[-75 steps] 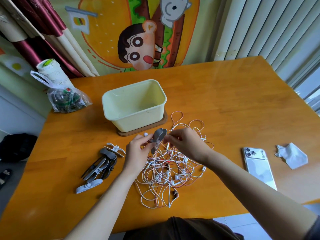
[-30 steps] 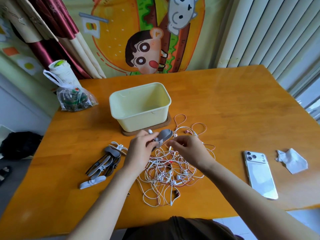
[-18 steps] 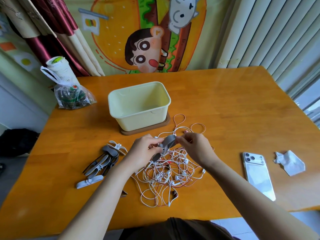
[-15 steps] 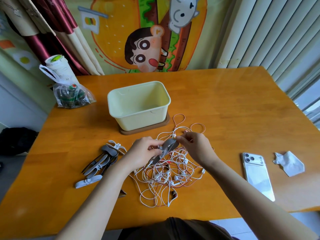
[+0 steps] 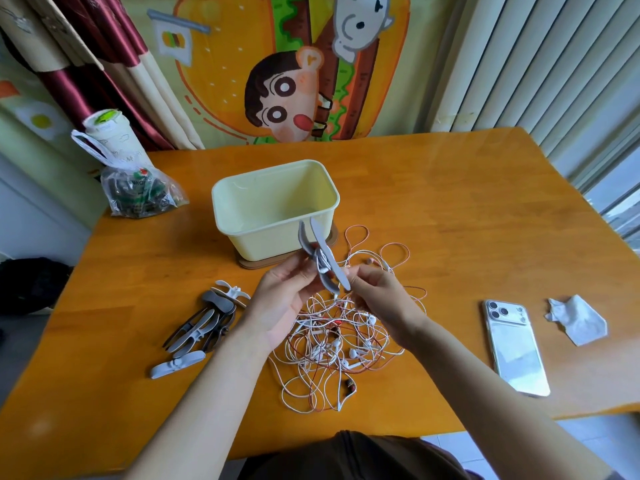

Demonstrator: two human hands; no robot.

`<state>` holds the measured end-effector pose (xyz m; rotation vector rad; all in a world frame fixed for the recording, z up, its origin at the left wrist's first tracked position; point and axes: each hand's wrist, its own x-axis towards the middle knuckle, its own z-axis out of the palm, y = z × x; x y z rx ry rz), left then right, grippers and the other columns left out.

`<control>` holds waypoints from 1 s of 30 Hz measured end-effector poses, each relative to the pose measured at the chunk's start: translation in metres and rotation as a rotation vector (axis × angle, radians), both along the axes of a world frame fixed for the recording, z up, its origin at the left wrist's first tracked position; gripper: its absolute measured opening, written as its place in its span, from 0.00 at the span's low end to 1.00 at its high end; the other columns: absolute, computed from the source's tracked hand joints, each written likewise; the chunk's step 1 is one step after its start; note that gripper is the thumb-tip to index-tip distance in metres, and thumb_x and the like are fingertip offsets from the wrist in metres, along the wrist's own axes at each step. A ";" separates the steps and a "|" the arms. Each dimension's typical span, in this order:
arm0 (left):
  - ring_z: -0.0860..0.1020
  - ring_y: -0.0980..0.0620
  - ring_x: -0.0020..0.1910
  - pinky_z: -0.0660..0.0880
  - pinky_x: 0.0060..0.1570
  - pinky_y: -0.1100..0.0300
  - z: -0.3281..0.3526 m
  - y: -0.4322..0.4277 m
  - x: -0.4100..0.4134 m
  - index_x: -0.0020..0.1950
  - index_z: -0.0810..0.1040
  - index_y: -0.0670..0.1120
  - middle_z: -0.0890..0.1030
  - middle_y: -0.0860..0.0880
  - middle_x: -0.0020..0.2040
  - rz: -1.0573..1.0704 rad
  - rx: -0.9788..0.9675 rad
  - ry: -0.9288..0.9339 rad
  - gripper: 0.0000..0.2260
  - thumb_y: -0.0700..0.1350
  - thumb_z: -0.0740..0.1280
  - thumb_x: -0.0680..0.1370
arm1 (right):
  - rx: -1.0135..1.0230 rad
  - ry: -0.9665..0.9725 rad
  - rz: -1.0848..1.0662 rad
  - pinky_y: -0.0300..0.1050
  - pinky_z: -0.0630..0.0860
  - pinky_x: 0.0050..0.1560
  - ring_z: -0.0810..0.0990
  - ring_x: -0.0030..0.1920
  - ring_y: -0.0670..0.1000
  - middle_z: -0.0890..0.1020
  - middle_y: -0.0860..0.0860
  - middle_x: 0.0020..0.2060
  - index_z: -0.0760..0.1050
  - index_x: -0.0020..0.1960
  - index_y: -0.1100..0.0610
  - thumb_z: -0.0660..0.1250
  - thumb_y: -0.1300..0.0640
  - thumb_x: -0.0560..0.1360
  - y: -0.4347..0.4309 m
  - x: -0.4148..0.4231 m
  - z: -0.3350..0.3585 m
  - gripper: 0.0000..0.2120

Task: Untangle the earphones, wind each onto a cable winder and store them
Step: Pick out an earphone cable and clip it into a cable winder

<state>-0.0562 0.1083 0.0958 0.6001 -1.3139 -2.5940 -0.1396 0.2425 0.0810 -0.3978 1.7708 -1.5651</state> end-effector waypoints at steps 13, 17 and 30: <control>0.80 0.56 0.49 0.76 0.49 0.62 -0.030 -0.003 0.012 0.51 0.80 0.56 0.83 0.55 0.46 0.326 -0.772 -0.254 0.12 0.39 0.67 0.77 | 0.139 0.349 0.097 0.33 0.63 0.27 0.67 0.26 0.42 0.75 0.47 0.30 0.80 0.50 0.57 0.60 0.53 0.80 -0.008 0.034 0.000 0.12; 0.79 0.53 0.47 0.72 0.39 0.74 -0.039 -0.004 0.013 0.60 0.81 0.46 0.81 0.49 0.47 0.208 -1.098 -0.276 0.13 0.38 0.68 0.76 | 0.209 0.441 0.154 0.31 0.65 0.30 0.72 0.28 0.39 0.77 0.45 0.31 0.81 0.47 0.57 0.63 0.51 0.78 0.000 0.033 0.006 0.11; 0.75 0.62 0.45 0.72 0.45 0.74 -0.024 -0.003 0.023 0.66 0.76 0.44 0.74 0.58 0.45 -0.164 -1.324 -0.101 0.17 0.35 0.67 0.77 | 0.295 0.669 0.118 0.39 0.65 0.28 0.73 0.27 0.42 0.80 0.45 0.28 0.80 0.36 0.48 0.71 0.49 0.72 0.027 -0.005 0.027 0.07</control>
